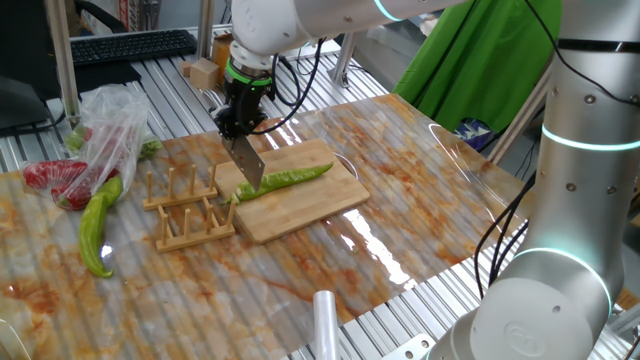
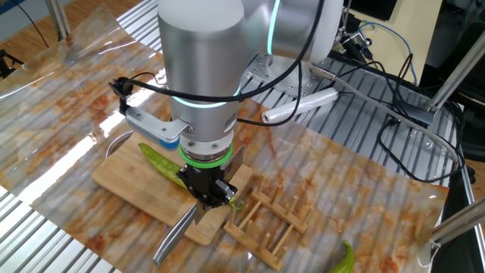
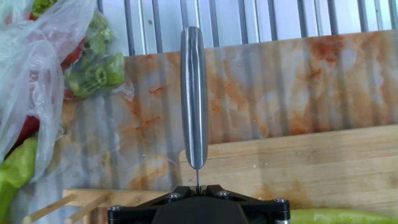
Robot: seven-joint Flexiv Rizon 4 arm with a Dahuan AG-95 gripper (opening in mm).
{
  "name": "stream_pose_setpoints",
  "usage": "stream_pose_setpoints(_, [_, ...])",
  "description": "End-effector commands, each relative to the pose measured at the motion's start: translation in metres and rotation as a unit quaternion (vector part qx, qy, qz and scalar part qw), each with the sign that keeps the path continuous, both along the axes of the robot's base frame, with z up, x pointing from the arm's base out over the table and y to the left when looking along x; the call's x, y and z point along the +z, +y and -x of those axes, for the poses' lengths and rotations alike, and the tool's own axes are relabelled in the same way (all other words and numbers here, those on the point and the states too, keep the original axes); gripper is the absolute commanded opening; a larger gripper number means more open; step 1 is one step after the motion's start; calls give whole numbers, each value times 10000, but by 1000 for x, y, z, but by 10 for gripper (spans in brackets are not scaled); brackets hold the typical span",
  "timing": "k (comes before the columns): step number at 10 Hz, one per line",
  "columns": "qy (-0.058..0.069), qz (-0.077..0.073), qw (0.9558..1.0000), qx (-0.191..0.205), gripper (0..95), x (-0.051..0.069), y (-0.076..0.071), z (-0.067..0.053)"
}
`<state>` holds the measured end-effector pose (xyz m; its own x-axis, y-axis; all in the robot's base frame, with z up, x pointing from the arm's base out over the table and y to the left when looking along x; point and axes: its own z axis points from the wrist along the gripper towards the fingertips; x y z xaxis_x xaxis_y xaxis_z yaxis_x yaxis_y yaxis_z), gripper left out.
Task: Chop the chili peppers
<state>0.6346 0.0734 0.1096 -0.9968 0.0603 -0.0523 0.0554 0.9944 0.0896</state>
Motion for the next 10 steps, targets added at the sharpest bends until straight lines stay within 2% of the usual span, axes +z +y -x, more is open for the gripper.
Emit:
stream_pose_setpoints(1, [6,-5,10000,10,0,1,2,-1])
stream_pose_setpoints(10, [12,14,10000,-19,0,2,2,0])
